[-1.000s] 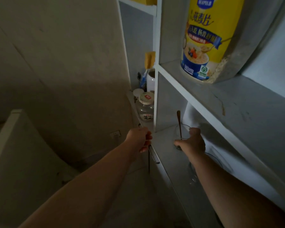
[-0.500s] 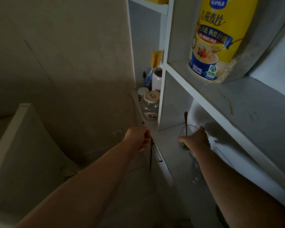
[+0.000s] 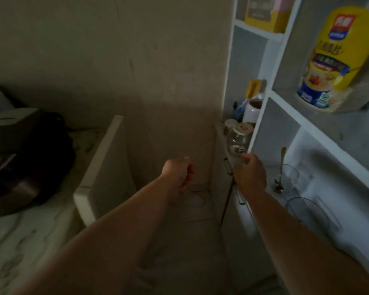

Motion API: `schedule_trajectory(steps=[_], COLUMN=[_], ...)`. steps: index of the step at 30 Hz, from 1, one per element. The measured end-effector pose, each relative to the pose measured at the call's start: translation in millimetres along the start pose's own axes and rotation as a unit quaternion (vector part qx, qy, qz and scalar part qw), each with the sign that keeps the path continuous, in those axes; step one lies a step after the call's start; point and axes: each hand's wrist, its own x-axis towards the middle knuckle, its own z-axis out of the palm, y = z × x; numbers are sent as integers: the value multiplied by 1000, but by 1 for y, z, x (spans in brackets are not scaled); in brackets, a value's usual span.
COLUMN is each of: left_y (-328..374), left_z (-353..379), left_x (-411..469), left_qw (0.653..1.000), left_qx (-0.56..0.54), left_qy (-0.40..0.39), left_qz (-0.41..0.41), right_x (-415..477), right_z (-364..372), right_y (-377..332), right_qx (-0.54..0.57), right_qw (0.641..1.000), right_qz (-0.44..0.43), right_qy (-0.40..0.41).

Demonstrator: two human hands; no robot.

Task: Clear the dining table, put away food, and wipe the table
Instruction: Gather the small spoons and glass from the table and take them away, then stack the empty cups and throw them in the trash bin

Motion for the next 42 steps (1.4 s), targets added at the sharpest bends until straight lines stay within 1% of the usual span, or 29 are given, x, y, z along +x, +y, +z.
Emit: schedule_trajectory(steps=[3, 7, 11, 13, 16, 20, 24, 27, 32, 35, 38, 42], left_y=[-9, -24, -41, -49, -68, -104, -142, -174, -226, -254, -281, -320], left_z=[-40, -88, -129, -143, -174, -219, -240, -249, -276, -301, -330, -376], left_x=[-14, -40, -78, -98, -131, -186, -248, -300, -365, -395, -417, -446], left_qw=[998, 992, 984, 981, 975, 958, 937, 923, 907, 899, 895, 904], left_qx=[-16, -37, -46, -61, -68, -97, -102, -118, -130, -140, -135, -135], left_qy=[49, 112, 170, 183, 211, 271, 335, 365, 394, 409, 417, 393], left_qz=[21, 42, 39, 29, 20, 4, -18, -34, -63, -73, -81, -98], right_x=[-32, -74, -119, -141, -183, -250, -314, -365, -445, -489, -532, -594], right_z=[11, 25, 44, 52, 65, 71, 65, 56, 51, 51, 58, 81], right_y=[-19, -50, -76, -85, -97, -111, -110, -103, -99, -103, -107, -108], right_qx=[24, 27, 36, 42, 48, 63, 67, 63, 34, 11, -2, -28], right_qw=[998, 994, 985, 977, 958, 919, 879, 852, 815, 797, 791, 794], right_qz=[-53, -84, -125, -149, -191, -248, -278, -298, -317, -346, -359, -349], right_qy=[-31, -70, -111, -146, -209, -300, -382, -426, -484, -494, -496, -497])
